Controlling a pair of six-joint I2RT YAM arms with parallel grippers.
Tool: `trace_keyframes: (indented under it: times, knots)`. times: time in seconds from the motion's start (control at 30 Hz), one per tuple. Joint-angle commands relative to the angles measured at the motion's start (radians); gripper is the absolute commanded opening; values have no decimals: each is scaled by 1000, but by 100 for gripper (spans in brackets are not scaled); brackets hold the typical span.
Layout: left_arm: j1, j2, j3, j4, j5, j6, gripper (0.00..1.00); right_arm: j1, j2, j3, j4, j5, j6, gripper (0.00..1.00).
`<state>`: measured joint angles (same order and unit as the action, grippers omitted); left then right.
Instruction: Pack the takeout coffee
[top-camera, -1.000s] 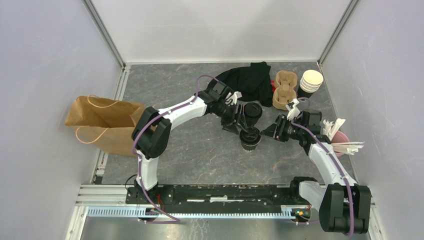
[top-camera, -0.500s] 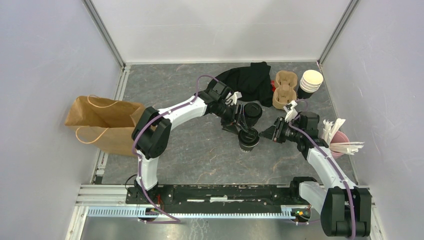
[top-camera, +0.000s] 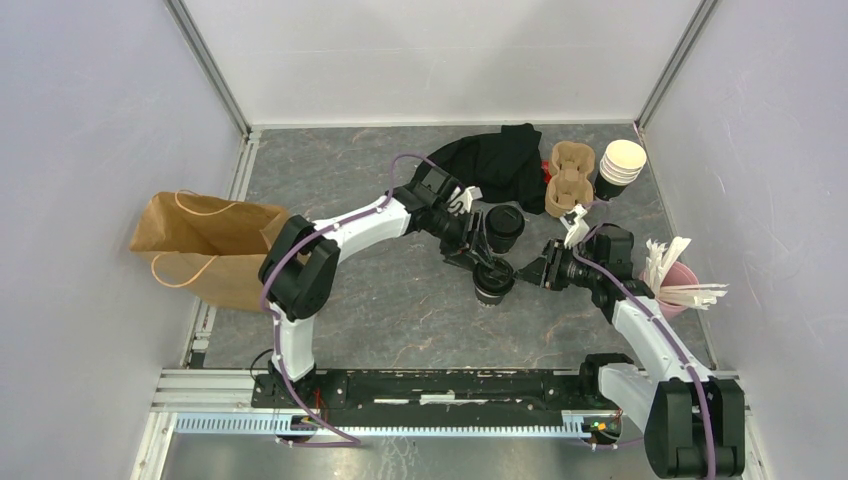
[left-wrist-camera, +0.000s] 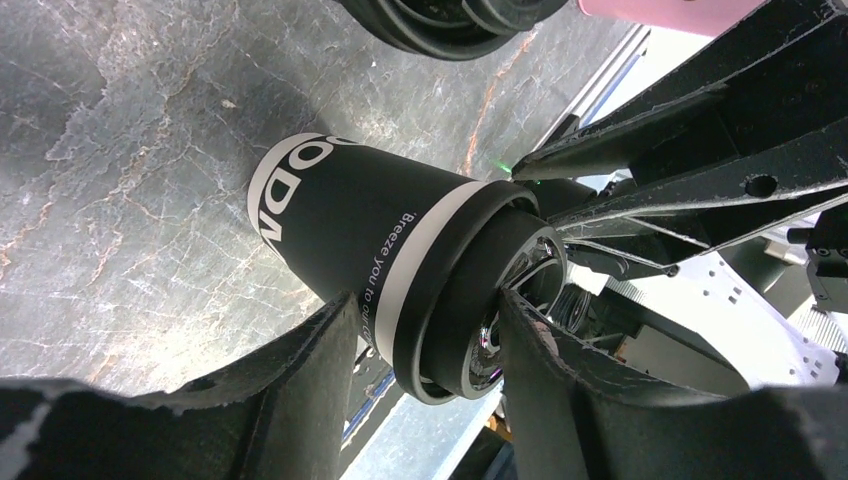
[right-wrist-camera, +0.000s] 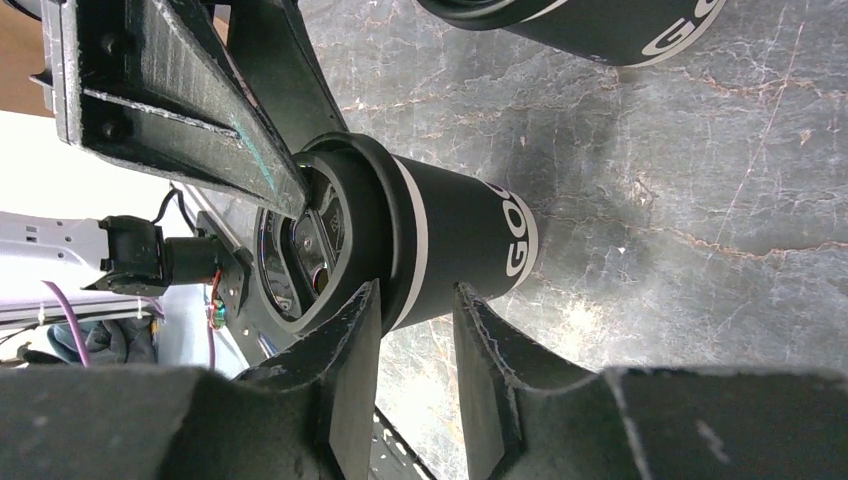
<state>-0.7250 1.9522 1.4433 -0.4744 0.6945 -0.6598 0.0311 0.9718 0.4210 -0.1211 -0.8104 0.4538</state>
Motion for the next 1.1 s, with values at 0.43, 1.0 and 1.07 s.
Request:
trace_keyframes:
  times: [0.43,1.0,1.07]
  knots:
    - [31,-173,-50,-49,-63,66,95,10,-5,120,-149,16,-35,45]
    - [47,-121,-87,-85,-25,47,52,10,18,119,-139,5,-36,45]
    - [47,-116,-86,-80,-18,43,51,11,19,119,-137,4,-35,44]
